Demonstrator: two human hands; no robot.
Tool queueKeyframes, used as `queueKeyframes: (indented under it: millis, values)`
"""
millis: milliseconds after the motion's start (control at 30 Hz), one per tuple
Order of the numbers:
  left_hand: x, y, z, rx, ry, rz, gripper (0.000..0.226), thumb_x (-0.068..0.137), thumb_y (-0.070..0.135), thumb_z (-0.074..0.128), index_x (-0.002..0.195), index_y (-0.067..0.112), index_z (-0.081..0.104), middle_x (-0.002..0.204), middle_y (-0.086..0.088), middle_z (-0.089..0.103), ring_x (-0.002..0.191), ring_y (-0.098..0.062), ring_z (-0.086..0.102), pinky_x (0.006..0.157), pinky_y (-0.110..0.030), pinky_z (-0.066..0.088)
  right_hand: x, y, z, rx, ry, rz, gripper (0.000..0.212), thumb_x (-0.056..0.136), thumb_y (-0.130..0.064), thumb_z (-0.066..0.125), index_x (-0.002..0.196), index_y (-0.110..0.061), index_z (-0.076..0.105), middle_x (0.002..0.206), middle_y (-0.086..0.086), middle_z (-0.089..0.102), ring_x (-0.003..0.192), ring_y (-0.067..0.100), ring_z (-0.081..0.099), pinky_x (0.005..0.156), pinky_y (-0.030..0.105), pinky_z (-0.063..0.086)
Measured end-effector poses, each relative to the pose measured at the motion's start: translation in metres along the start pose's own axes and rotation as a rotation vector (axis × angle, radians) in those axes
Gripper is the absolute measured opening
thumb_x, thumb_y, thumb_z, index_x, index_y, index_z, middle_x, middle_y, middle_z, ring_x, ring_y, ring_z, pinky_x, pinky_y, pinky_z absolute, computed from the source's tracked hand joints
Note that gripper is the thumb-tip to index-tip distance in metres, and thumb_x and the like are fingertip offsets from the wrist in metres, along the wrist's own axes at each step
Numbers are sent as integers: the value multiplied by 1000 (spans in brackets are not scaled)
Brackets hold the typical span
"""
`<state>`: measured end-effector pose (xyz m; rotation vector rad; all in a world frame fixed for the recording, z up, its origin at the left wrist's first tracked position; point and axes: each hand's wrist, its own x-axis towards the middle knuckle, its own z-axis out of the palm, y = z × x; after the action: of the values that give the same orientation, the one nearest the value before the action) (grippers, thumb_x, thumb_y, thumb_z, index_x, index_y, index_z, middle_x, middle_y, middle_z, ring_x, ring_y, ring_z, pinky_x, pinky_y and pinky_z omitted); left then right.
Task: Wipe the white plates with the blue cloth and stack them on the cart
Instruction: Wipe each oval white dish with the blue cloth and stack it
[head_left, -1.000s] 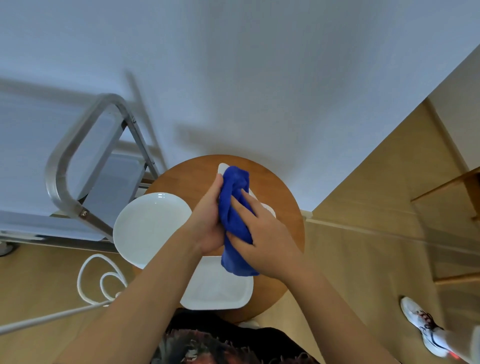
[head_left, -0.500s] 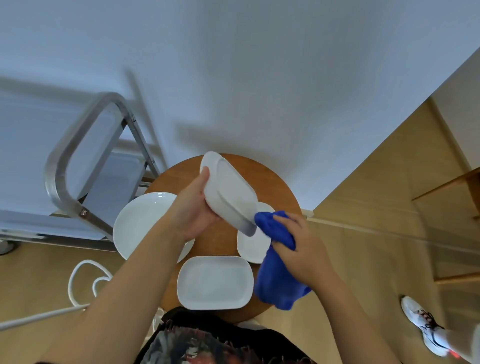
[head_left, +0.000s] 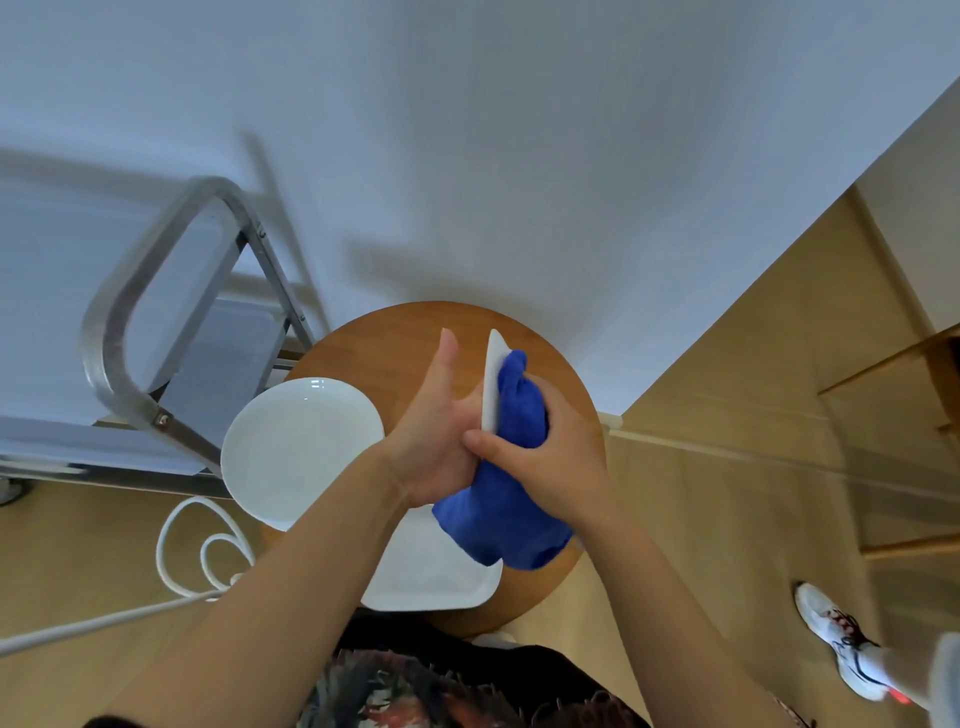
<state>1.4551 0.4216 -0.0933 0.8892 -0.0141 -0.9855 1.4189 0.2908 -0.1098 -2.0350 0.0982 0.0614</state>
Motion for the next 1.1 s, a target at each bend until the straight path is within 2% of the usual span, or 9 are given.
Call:
queueKeyframes:
  millis: [167, 300, 400, 467, 533, 600, 733, 900, 1100]
  values:
    - [3, -3, -1, -29, -100, -14, 100, 67, 88, 12, 138, 24, 45, 141, -10, 51, 131, -26, 46, 111, -39, 36, -2, 2, -4, 80, 48, 14, 52, 57, -62, 70, 100, -38, 55, 87, -22, 63, 87, -3, 61, 70, 12, 47]
    - [7, -3, -5, 160, -48, -36, 97, 64, 90, 21, 146, 38, 30, 152, 3, 36, 141, -23, 31, 116, -51, 20, -4, 9, -9, 122, 63, -21, 23, 65, -38, 68, 84, -40, 55, 82, -18, 63, 80, -1, 61, 65, 8, 47]
    - [6, 3, -7, 482, 277, -30, 73, 72, 83, 34, 128, 40, 52, 140, 12, 45, 129, -17, 42, 100, -41, 39, -5, 20, -20, 297, 79, 59, 22, 64, -29, 66, 85, -30, 60, 81, -3, 68, 77, 11, 66, 66, 24, 55]
    - [6, 3, -22, 745, 722, 170, 42, 86, 63, 49, 113, 33, 60, 123, 8, 58, 113, -18, 53, 84, -32, 46, -5, 27, -28, 430, 72, 104, 34, 60, -33, 66, 92, -24, 61, 83, 1, 68, 79, 16, 66, 68, 31, 56]
    - [4, -2, -46, 937, 1083, 245, 55, 85, 53, 61, 131, 27, 47, 134, 2, 51, 120, -22, 50, 91, -42, 47, -5, 32, -31, 565, 47, 125, 41, 59, -33, 65, 99, -26, 62, 86, -5, 70, 82, 12, 67, 69, 29, 55]
    - [-1, -11, -62, 723, 1045, 103, 69, 82, 52, 66, 139, 27, 37, 137, -3, 48, 117, -25, 51, 88, -43, 50, -6, 36, -33, 681, 27, 135, 42, 58, -32, 64, 101, -32, 64, 92, -8, 70, 85, 8, 68, 69, 25, 55]
    - [-9, -30, -75, 422, 850, 58, 33, 88, 41, 61, 117, 24, 56, 109, -2, 65, 88, -16, 61, 58, -25, 47, -4, 42, -32, 726, 53, 223, 40, 73, -22, 59, 113, -23, 59, 97, -4, 70, 90, 13, 67, 71, 28, 54]
    - [-9, -31, -76, 588, 956, 281, 15, 93, 32, 57, 105, 23, 56, 95, 3, 62, 87, -15, 59, 64, -25, 47, -5, 54, -19, 543, 299, 441, 11, 86, -8, 59, 92, -16, 64, 88, 7, 70, 87, 25, 67, 74, 40, 56]
    - [-8, -47, -76, 675, 1101, 331, 18, 93, 30, 58, 105, 17, 60, 100, -5, 64, 93, -25, 60, 85, -43, 51, -9, 61, -7, 375, 371, 495, 8, 85, -7, 60, 78, -10, 58, 73, 10, 60, 72, 22, 58, 63, 33, 50]
